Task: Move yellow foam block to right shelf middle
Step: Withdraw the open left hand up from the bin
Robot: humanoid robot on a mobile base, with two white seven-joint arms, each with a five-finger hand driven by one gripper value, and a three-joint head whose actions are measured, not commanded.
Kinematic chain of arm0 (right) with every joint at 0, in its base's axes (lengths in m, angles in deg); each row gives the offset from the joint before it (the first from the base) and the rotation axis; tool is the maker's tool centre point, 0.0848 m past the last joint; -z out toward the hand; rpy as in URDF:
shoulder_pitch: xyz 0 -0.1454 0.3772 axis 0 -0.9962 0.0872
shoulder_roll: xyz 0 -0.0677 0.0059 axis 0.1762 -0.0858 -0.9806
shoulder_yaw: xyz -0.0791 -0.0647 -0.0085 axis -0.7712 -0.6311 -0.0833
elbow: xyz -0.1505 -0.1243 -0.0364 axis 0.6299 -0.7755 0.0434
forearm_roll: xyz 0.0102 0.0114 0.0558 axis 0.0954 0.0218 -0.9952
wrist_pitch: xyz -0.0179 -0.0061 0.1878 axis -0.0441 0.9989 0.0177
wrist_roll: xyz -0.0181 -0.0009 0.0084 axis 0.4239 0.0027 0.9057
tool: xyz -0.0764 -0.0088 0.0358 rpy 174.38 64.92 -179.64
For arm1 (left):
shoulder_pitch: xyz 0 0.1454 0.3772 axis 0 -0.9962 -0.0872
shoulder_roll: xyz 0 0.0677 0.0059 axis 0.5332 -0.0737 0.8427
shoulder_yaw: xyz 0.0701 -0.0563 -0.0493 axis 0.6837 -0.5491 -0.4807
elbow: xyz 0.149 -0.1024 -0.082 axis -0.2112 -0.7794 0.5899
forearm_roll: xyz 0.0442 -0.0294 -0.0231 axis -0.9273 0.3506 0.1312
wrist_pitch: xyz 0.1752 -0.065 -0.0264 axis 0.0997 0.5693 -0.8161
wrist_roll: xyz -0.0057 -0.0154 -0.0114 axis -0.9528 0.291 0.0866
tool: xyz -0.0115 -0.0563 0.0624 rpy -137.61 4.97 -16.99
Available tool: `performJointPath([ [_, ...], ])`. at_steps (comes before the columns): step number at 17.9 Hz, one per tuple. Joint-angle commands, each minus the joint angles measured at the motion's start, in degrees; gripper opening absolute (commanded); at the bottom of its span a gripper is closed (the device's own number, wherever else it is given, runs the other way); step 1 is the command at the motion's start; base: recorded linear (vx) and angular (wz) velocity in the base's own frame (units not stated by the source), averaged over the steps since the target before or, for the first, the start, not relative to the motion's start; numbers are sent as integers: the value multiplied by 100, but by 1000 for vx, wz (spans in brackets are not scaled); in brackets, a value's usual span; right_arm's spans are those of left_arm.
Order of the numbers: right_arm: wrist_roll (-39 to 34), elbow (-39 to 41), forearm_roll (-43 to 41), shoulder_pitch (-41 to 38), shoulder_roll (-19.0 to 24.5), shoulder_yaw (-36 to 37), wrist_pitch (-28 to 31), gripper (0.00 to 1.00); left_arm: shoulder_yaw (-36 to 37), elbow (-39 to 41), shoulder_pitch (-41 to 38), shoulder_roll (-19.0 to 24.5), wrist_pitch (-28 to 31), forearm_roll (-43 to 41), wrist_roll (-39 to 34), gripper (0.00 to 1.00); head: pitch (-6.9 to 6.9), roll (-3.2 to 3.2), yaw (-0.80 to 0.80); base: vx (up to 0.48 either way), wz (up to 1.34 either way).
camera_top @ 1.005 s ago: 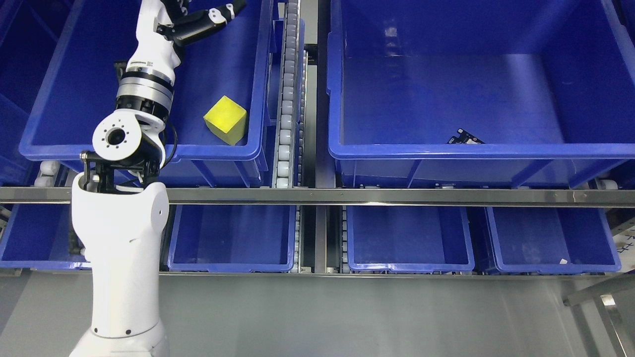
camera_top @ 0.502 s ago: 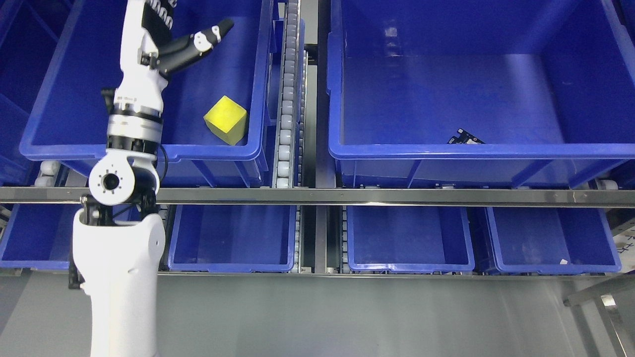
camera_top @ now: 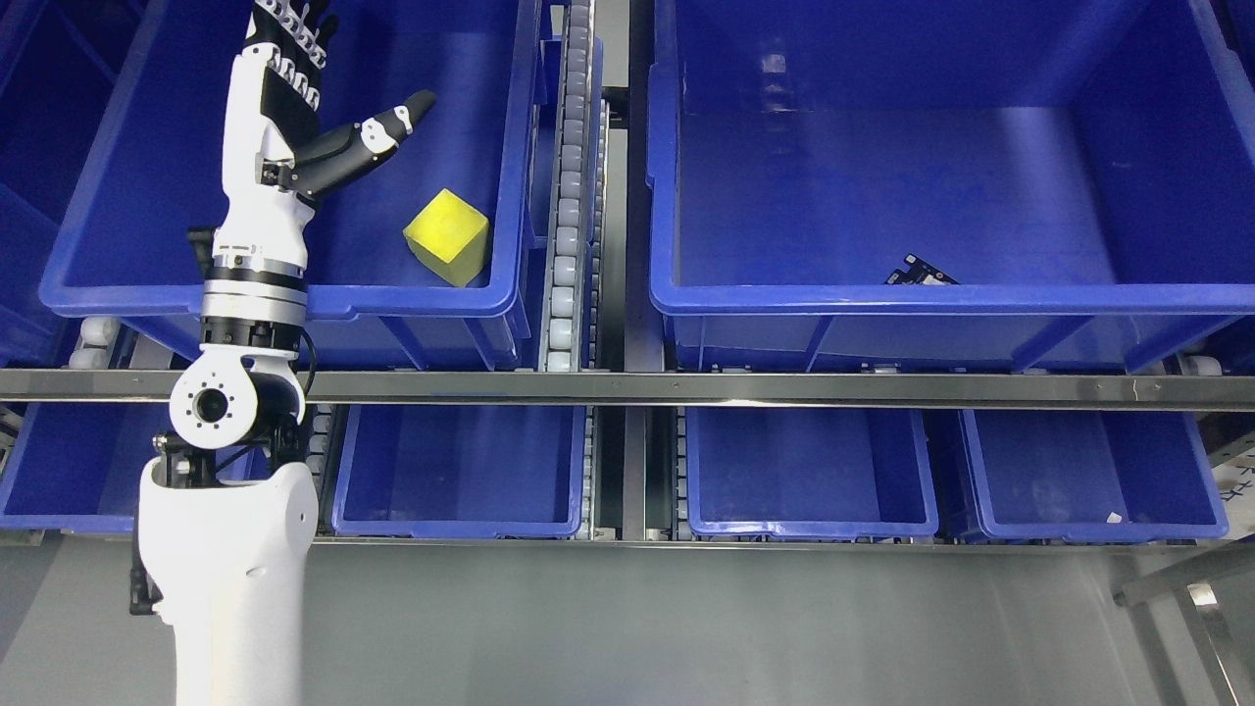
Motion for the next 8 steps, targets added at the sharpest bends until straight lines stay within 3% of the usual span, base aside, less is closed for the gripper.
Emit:
performJointPath([
  [1, -3, 100, 0, 17, -100, 0, 3, 100, -100, 41, 149, 100, 217, -1, -16, 100, 0, 0, 0, 0, 0],
  [8, -3, 100, -9, 9, -100, 0, 3, 100, -99, 32, 141, 100, 252, -1, -16, 100, 0, 0, 0, 0, 0],
])
